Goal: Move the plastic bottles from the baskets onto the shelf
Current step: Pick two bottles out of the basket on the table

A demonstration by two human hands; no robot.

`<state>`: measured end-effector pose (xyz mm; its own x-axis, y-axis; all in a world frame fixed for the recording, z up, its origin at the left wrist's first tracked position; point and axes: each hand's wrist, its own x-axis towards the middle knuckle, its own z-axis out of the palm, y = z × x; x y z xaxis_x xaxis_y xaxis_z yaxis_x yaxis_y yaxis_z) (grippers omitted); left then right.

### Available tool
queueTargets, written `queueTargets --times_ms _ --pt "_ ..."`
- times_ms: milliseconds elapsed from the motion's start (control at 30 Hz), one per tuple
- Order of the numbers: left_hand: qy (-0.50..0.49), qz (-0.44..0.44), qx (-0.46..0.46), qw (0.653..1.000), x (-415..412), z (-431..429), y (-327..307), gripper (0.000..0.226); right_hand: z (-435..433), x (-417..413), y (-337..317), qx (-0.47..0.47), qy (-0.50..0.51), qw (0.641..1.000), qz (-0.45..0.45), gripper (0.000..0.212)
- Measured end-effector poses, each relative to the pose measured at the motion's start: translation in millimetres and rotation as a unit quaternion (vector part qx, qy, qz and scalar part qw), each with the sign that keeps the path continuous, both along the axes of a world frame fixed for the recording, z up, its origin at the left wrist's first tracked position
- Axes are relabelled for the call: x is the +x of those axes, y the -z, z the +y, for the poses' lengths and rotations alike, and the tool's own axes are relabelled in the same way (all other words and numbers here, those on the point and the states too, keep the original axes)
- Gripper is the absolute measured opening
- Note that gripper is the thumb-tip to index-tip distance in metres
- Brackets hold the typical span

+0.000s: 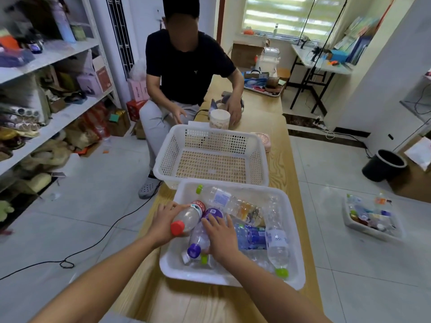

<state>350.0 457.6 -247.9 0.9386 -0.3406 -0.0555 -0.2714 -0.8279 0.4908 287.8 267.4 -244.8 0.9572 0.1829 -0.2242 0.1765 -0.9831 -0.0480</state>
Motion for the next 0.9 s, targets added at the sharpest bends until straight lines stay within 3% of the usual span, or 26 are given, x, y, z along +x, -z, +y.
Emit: queueTargets --times_ms 67,133,200,267,333,433,500,567,667,767,900 --pt "-0.046 0.057 -0.132 0.989 6.6 -4.8 -18.0 0.085 -0.2 7.6 -7.4 0.041 0.0 0.999 -0.027 0.089" --pt "-0.083 0.161 -0.308 0.934 12.5 -3.2 -37.3 0.074 -7.9 18.0 -24.3 0.126 0.058 0.99 -0.031 0.085" --pt "-0.077 0.222 -0.397 0.887 15.4 2.6 -48.5 0.07 -27.0 25.9 -41.4 0.254 0.121 0.96 0.005 0.075" --pt "-0.083 0.229 -0.444 0.862 18.6 4.9 -53.7 0.072 -47.4 26.7 -48.7 0.389 0.156 0.908 0.026 0.057" --pt "-0.116 0.218 -0.504 0.827 23.0 2.1 -60.3 0.067 -56.4 21.0 -49.8 0.496 0.213 0.841 0.033 0.053" --pt "-0.146 0.258 -0.602 0.742 27.7 -7.3 -76.2 0.061 -56.7 18.9 -48.5 0.614 0.313 0.725 0.016 0.049" --pt "-0.148 0.302 -0.652 0.68 27.7 -13.5 -80.5 0.059 -57.6 20.8 -56.0 0.673 0.33 0.661 0.02 0.056" --pt "-0.154 0.339 -0.665 0.647 23.0 -21.4 -79.7 0.06 -58.8 21.8 -64.4 0.726 0.309 0.613 0.039 0.067" --pt "-0.16 0.395 -0.654 0.625 12.0 -35.8 -73.7 0.059 -57.4 19.4 -71.1 0.777 0.317 0.541 0.053 0.073" --pt "-0.161 0.399 -0.634 0.643 2.8 -50.9 -65.6 0.061 -64.3 12.4 -64.9 0.815 0.351 0.454 0.081 0.067" --pt "-0.186 0.413 -0.608 0.652 -8.9 -65.1 -53.6 0.069 -79.5 -5.7 -45.6 0.794 0.39 0.444 0.142 0.075"
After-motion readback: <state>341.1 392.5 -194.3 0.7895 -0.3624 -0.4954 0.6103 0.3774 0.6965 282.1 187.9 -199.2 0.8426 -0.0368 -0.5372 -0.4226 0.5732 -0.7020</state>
